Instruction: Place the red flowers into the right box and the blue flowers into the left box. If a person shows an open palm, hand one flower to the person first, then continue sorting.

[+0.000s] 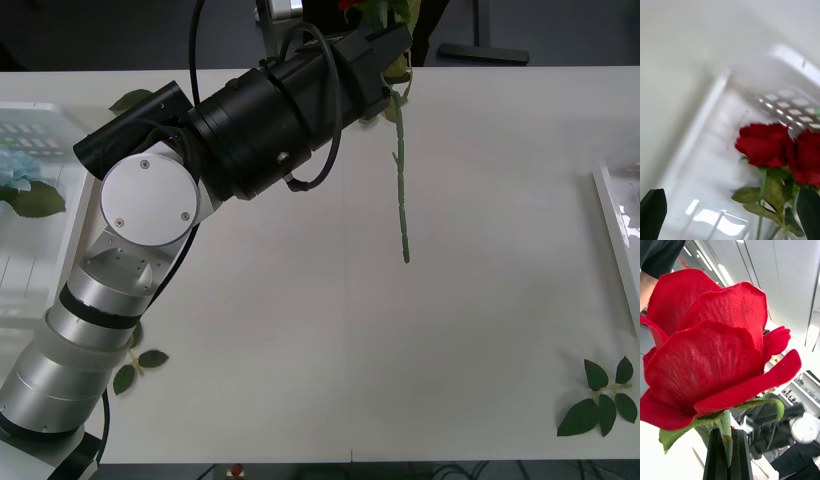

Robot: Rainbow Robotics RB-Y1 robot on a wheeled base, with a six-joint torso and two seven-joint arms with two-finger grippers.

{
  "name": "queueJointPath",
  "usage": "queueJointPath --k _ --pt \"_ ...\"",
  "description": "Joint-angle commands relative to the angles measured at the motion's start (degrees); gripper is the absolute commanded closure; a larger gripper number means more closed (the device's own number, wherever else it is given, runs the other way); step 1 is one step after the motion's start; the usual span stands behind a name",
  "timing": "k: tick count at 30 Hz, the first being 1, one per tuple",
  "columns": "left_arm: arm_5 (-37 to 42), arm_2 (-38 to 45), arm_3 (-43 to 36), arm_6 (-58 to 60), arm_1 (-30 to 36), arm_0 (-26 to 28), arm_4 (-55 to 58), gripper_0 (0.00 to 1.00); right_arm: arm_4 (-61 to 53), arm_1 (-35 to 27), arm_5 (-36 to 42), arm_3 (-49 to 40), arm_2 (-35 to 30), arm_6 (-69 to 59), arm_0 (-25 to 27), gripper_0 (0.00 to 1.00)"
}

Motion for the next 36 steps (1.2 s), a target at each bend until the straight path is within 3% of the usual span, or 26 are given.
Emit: queueJointPath --k 1,11,20,36 --pt "-0.3 -0.5 -0.9 -0.9 0.8 -1.1 0.3 1.00 -4.9 -0.1 6.4 -3.4 -5.7 0.3 -0.6 0.00" --pt "-0.3 -0.5 -0.9 -1.0 0.8 -1.0 0.3 1.00 -25.6 4.7 17.8 -10.4 -9.0 1.0 -0.9 0.00" --pt "-0.3 -0.5 -0.9 -1.1 0.8 -1.1 0.4 1.00 -41.3 14.6 27.2 -12.9 -9.0 1.6 -1.8 0.00" --pt "-0.3 -0.5 -1.0 -1.1 0.6 -1.1 0.5 1.00 -51.2 29.1 34.6 -12.3 -8.9 2.9 -2.1 0.00"
